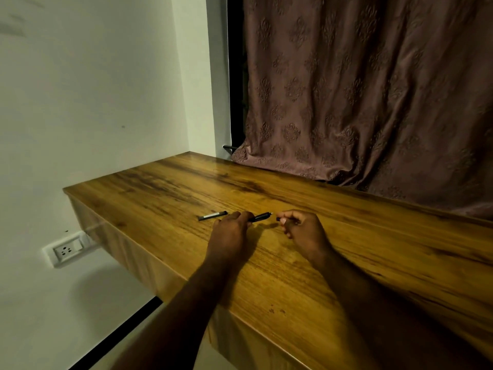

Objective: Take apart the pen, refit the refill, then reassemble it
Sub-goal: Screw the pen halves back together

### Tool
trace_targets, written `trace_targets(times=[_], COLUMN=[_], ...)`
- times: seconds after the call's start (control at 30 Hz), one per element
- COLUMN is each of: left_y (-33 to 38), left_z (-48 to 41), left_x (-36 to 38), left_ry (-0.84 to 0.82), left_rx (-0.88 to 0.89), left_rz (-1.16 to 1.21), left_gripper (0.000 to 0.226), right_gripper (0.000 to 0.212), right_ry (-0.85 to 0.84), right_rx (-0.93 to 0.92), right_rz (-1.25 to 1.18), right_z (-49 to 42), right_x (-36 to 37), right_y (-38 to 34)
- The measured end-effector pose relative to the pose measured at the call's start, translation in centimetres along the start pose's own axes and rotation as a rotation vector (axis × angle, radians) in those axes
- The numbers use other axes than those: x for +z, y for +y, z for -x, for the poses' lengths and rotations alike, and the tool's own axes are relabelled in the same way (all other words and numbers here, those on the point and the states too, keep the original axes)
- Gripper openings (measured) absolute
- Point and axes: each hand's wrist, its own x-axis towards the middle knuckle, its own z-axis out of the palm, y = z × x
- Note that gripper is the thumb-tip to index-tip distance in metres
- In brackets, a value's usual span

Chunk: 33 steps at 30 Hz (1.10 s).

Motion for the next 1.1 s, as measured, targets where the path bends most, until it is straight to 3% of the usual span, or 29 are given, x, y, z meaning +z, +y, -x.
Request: trace_targets(times=[0.17, 0.33, 0.47, 1.1], left_y=[0.0, 0.48, 0.41, 0.3], left_z=[0.11, 0.09, 0.12, 0.21], left_x=[-0.18, -0.88, -0.83, -0.34], left_ry=[-0.001, -0.087, -0.115, -0.049], left_rx=[0.05, 0.038, 0.057, 0.086], left_rz=[0.021, 0.026, -0.004, 0.005], left_gripper=[0.022, 0.043, 0.027, 0.028], right_gripper=[0.015, 0.011, 0.012, 0.014], right_ry=[0.017, -0.023, -0.027, -0.006], right_rx=[0.023, 0.011, -0.005, 0.006], right_rz=[-0.204, -0.205, -0.193, -0.199], right_z=[0.89, 1.22, 1.28, 1.11], right_x=[-0.94, -0.78, -0.94, -0.9], right_y=[-0.03, -0.59, -0.63, -0.7])
